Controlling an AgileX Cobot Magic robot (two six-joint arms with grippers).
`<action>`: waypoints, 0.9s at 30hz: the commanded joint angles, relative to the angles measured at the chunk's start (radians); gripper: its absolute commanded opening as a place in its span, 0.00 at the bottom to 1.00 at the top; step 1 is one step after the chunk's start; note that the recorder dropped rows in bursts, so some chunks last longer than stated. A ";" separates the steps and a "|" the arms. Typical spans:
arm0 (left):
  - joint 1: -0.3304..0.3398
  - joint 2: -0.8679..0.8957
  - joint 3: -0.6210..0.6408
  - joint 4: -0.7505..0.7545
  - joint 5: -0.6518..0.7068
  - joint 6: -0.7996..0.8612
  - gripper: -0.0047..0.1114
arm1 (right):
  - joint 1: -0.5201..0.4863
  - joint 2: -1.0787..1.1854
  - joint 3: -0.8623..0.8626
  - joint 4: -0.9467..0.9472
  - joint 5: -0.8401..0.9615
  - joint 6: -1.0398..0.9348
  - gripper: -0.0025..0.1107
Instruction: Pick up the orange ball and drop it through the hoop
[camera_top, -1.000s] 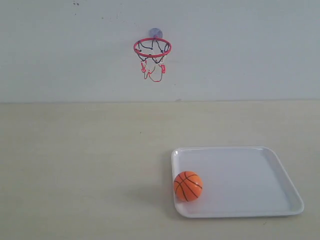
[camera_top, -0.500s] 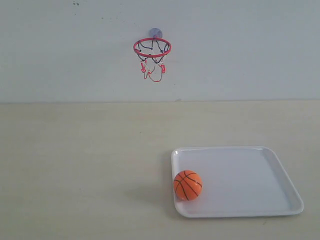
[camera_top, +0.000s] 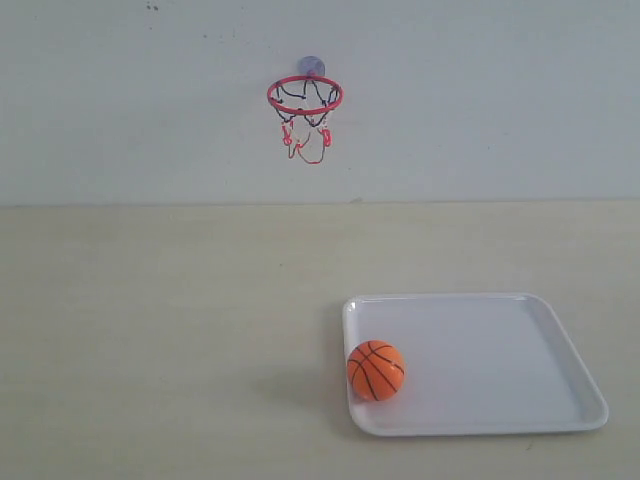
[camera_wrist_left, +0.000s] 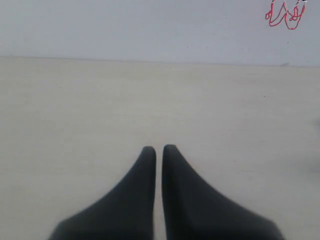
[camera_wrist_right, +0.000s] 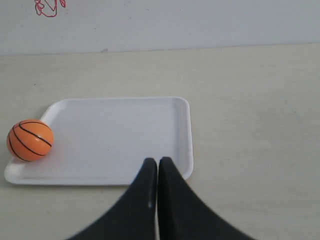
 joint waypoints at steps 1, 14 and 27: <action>0.000 -0.004 0.004 -0.008 0.002 -0.006 0.08 | -0.001 -0.004 0.000 -0.004 -0.013 0.000 0.02; 0.000 -0.004 0.004 -0.008 0.002 -0.006 0.08 | -0.001 -0.004 0.000 -0.004 -0.013 0.000 0.02; 0.000 -0.004 0.004 -0.008 0.002 -0.006 0.08 | -0.001 -0.004 0.000 -0.004 -0.267 0.000 0.02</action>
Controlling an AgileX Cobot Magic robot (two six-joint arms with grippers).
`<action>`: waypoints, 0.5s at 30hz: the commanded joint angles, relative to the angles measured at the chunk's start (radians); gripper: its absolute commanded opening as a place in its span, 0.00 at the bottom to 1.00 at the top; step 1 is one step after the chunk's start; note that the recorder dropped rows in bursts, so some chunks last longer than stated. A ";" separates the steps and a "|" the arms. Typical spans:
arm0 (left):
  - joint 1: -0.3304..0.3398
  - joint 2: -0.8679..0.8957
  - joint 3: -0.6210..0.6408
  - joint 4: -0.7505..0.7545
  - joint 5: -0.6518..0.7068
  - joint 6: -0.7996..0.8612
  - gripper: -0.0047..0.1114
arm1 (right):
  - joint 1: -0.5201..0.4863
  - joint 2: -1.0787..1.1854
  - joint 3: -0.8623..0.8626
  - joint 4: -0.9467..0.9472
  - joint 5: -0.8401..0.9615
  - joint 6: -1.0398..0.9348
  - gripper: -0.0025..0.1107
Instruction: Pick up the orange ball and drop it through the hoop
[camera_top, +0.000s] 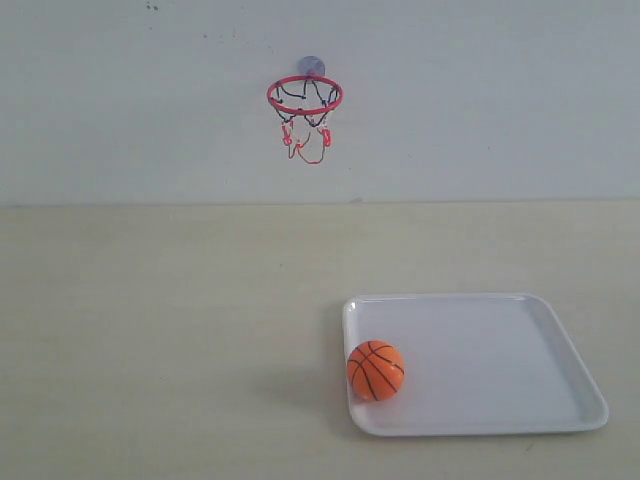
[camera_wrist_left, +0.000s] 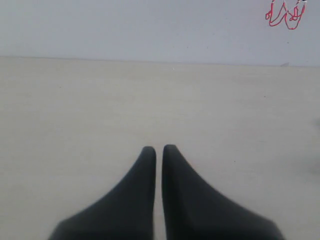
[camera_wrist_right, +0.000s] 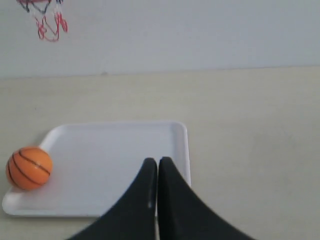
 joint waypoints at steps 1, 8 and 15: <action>0.000 -0.004 0.004 -0.008 0.002 -0.006 0.08 | -0.001 -0.004 0.000 -0.004 -0.216 0.000 0.02; 0.000 -0.004 0.004 -0.008 0.002 -0.006 0.08 | -0.001 -0.004 0.000 -0.004 -0.564 -0.002 0.02; 0.000 -0.004 0.004 -0.008 0.002 -0.006 0.08 | -0.001 -0.004 -0.033 0.022 -0.751 -0.091 0.02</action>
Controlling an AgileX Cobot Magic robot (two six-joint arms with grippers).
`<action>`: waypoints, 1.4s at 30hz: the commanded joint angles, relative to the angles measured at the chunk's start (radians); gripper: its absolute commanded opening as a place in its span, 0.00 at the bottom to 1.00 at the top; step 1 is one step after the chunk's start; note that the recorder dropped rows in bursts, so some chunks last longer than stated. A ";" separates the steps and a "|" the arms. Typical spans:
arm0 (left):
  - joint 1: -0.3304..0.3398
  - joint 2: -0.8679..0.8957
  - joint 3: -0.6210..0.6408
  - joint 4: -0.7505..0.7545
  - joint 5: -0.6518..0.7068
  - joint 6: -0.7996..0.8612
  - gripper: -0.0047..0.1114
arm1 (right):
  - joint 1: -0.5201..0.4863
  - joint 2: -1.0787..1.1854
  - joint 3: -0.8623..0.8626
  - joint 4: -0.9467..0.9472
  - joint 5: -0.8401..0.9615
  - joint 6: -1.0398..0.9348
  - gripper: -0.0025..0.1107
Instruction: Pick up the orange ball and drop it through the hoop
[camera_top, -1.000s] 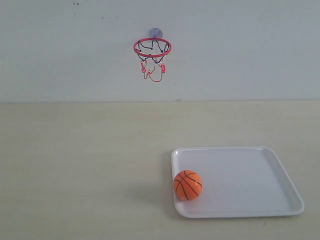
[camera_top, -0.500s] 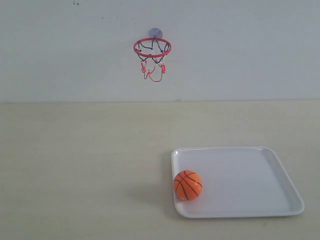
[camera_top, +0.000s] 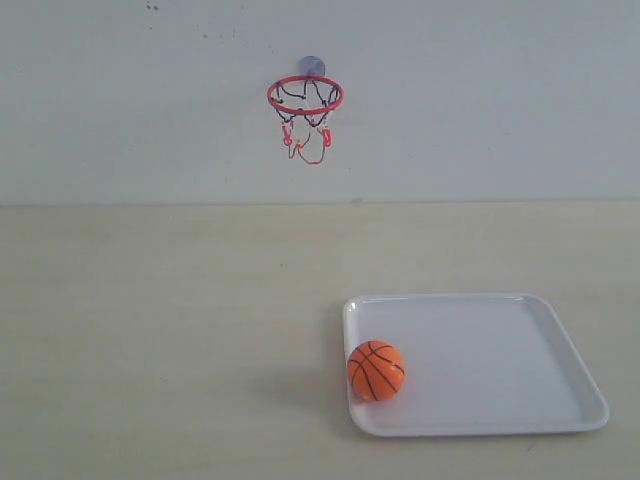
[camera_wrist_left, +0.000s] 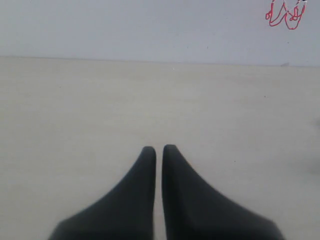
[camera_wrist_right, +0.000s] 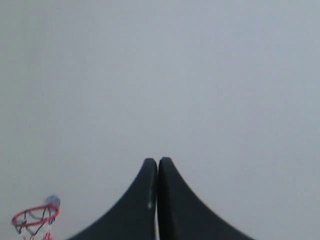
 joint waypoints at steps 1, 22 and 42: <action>0.000 -0.004 0.004 -0.008 0.002 -0.006 0.08 | -0.001 -0.004 -0.060 0.015 -0.033 -0.105 0.02; 0.000 -0.004 0.004 -0.008 0.002 -0.006 0.08 | -0.001 0.833 -0.538 0.051 0.903 -0.186 0.02; 0.000 -0.004 0.004 -0.008 0.002 -0.006 0.08 | 0.308 1.417 -0.945 0.441 1.086 -0.597 0.02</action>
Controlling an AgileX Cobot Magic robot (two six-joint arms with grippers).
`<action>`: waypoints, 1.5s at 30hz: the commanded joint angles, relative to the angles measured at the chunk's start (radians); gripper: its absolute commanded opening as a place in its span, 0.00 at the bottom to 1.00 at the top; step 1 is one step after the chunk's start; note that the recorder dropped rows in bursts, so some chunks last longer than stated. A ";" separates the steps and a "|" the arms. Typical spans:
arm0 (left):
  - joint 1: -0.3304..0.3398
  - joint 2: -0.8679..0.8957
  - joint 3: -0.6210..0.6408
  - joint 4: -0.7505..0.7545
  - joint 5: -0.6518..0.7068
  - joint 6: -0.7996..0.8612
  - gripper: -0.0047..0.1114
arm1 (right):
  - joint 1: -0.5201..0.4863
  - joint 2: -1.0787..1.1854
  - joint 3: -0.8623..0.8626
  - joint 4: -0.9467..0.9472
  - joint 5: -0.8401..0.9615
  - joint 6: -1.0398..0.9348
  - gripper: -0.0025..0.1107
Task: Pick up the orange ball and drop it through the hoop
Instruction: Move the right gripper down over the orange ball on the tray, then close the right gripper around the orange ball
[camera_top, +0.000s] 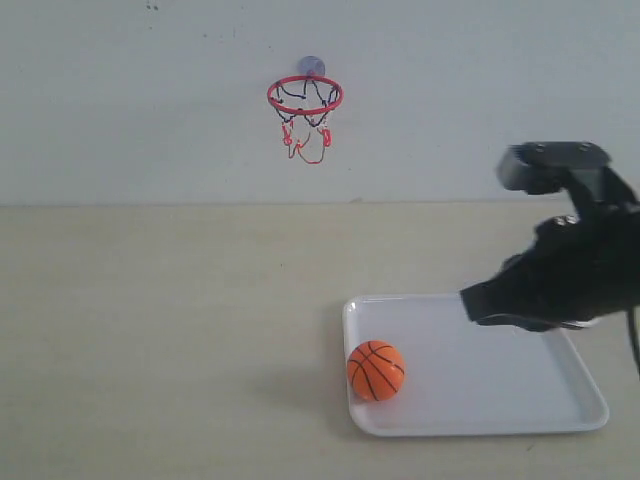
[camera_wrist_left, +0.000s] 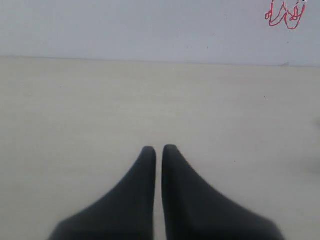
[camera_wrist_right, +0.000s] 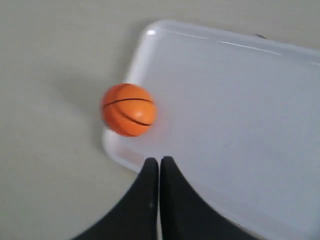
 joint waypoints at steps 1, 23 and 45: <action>0.000 -0.004 0.004 -0.008 0.002 -0.006 0.08 | 0.140 0.107 -0.180 -0.063 0.089 0.000 0.03; 0.000 -0.004 0.004 -0.008 0.002 -0.006 0.08 | 0.207 0.463 -0.332 -0.278 0.104 0.374 0.70; 0.000 -0.004 0.004 -0.008 0.002 -0.006 0.08 | 0.207 0.560 -0.332 -0.257 -0.039 0.445 0.70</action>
